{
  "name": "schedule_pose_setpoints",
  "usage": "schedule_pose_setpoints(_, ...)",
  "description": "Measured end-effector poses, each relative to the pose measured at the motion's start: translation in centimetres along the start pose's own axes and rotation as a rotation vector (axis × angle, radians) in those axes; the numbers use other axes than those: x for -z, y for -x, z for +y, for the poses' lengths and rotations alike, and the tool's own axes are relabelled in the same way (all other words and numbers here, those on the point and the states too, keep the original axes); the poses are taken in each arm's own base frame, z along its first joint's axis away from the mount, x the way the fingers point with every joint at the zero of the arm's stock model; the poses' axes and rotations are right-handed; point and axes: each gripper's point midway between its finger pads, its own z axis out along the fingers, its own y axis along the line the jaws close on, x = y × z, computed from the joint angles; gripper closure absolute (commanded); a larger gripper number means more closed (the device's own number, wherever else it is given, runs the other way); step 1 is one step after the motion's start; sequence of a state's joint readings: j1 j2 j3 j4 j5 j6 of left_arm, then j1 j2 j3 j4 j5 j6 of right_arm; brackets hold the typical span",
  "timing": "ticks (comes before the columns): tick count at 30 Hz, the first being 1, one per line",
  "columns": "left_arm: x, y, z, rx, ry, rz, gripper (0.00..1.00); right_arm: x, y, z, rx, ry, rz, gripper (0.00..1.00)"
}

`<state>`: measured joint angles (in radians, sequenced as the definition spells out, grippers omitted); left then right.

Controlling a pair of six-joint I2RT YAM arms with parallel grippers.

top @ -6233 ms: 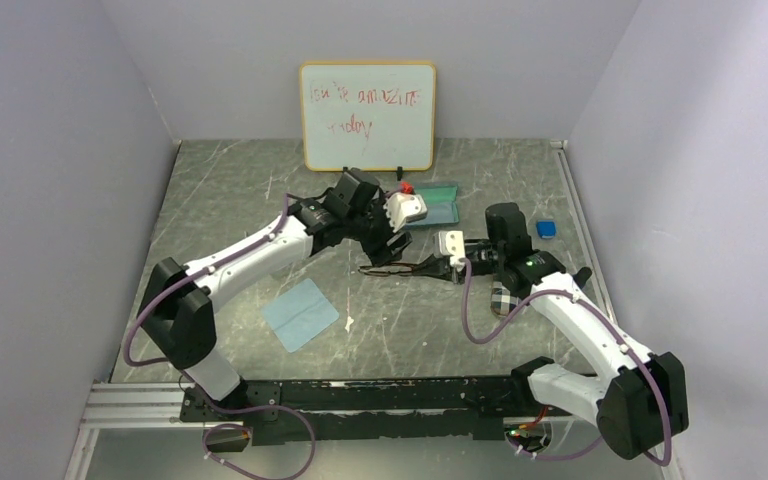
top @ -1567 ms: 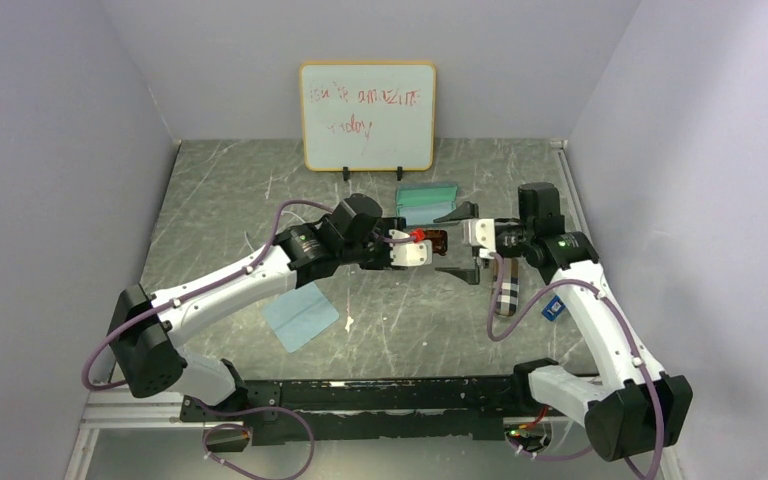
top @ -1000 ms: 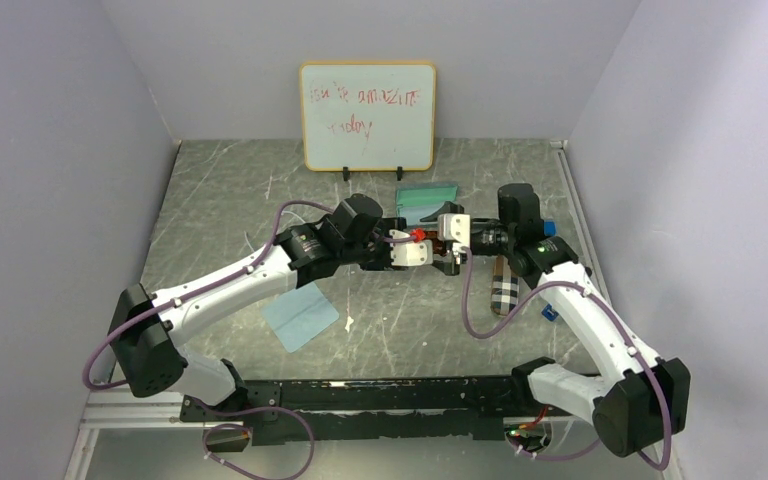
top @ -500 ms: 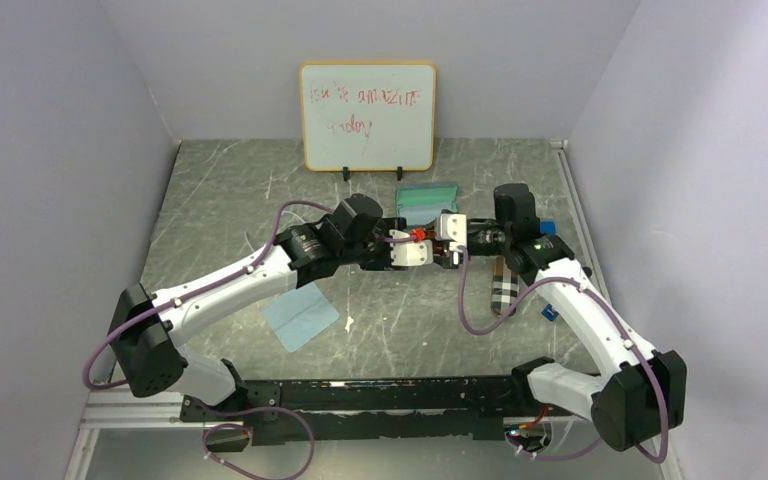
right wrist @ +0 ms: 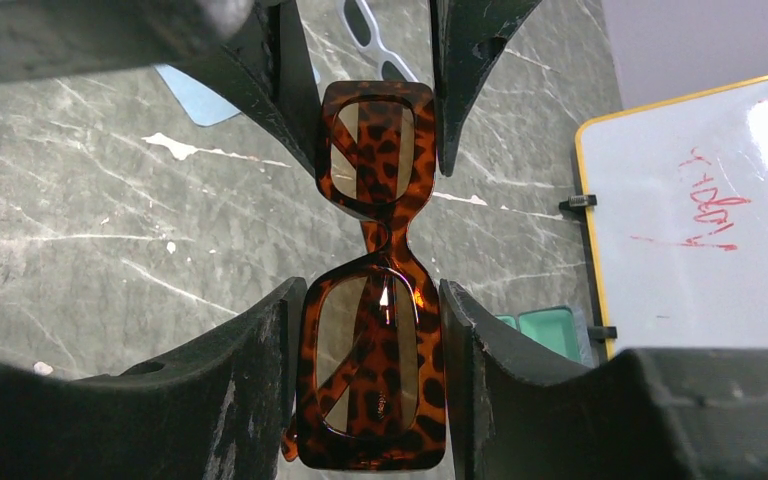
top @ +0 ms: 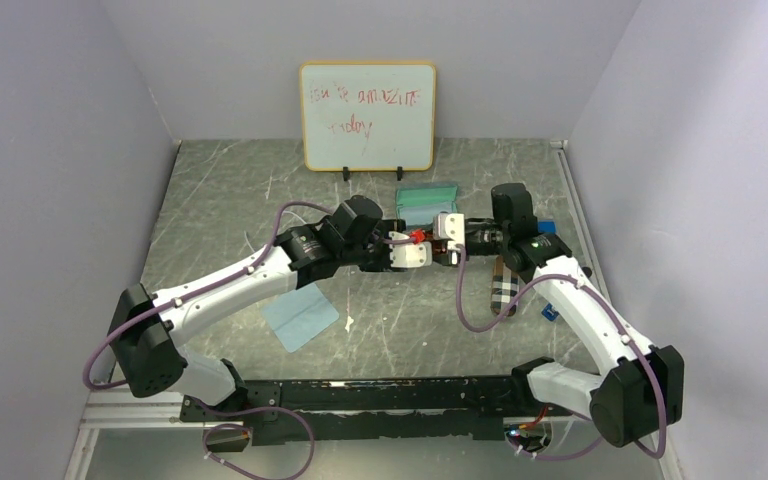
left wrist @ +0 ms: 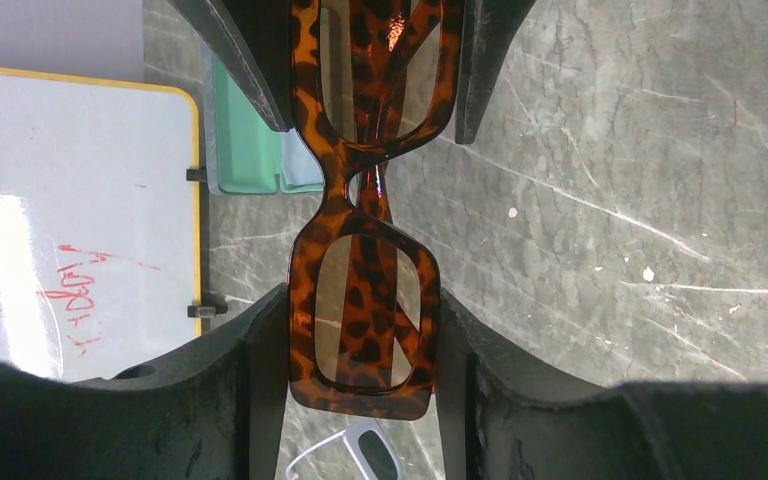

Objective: Organize the sunglasses
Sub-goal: Place the sunglasses in the sunglasses case.

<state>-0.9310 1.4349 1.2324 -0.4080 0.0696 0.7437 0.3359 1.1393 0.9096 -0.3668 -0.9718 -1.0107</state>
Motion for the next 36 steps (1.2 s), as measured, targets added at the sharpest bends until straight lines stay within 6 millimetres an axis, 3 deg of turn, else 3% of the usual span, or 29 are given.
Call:
schedule_pose_setpoints(6, 0.2, -0.1, 0.3, 0.003, 0.016, 0.006, 0.05, 0.0, 0.0, 0.0, -0.011, -0.002, 0.001, 0.58)
schedule_pose_setpoints(10, 1.3, -0.1, 1.3, 0.013, 0.053, -0.002, 0.04, 0.0, -0.1, -0.4, -0.014, -0.007, 0.009, 0.58)
schedule_pose_setpoints(14, 4.0, -1.1, 3.8, 0.050, 0.134, -0.010, 0.04, 0.0, -0.6, -1.2, -0.020, -0.014, 0.027, 0.58)
schedule_pose_setpoints(20, 8.2, -5.4, 6.8, 0.155, 0.273, 0.011, 0.04, 1.3, -4.3, -4.8, -0.040, -0.034, 0.084, 0.59)
schedule_pose_setpoints(24, 8.6, -10.4, 5.8, 0.239, 0.281, 0.079, 0.04, 2.4, -8.2, -7.0, -0.049, -0.014, 0.121, 0.60)
schedule_pose_setpoints(28, 8.1, -14.7, 3.9, 0.319, 0.249, 0.152, 0.04, 2.6, -11.7, -7.2, -0.055, 0.029, 0.116, 0.61)
schedule_pose_setpoints(31, 8.2, -15.9, 3.3, 0.351, 0.240, 0.162, 0.04, 2.3, -13.6, -6.6, -0.054, 0.052, 0.100, 0.62)
schedule_pose_setpoints(36, 9.0, -15.6, 3.8, 0.382, 0.261, 0.121, 0.04, 1.7, -15.3, -6.9, -0.020, 0.044, 0.060, 0.64)
